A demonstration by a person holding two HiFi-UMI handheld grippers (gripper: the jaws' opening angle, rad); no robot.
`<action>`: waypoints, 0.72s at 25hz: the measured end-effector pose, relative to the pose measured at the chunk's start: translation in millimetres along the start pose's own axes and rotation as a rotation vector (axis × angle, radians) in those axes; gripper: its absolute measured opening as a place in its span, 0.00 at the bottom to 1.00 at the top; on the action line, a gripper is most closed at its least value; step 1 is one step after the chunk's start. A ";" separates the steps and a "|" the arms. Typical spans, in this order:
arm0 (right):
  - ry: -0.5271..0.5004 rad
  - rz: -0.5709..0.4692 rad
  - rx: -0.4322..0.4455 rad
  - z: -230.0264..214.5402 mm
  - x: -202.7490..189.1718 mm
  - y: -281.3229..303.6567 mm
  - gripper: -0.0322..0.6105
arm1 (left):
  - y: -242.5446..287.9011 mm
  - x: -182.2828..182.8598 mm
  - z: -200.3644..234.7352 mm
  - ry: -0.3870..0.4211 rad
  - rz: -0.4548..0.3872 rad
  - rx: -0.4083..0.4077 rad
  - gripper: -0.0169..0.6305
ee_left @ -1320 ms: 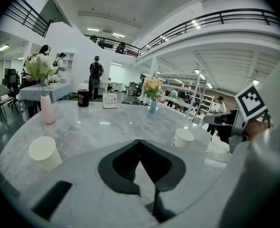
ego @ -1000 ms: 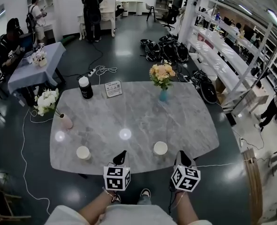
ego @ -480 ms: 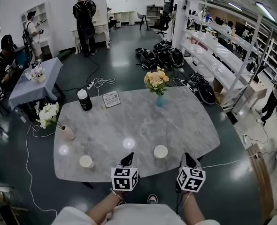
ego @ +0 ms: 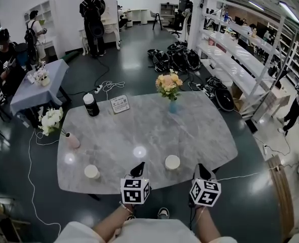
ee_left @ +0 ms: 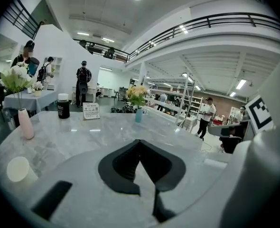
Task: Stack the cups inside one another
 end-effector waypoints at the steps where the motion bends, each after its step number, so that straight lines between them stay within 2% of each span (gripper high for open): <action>1: -0.001 0.001 0.003 0.3 0.7 -0.1 0.08 | -0.2 -0.1 0.1 -0.002 0.002 0.003 0.02; 8: -0.004 0.002 0.049 13.9 -1.1 7.4 0.08 | -5.0 -8.7 11.5 -0.021 0.012 0.038 0.02; 18: -0.061 0.026 0.254 87.3 5.5 30.2 0.08 | -38.1 -27.6 58.2 -0.091 0.028 0.174 0.02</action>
Point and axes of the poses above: the fingertips, and each gripper's own axes: y forward along the fingers, z to its left, x out of its top, the point moved 2 cm from there along -y, backward along the fingers, and after that the axes turned 7 degrees about x, right-handed, at the moved point
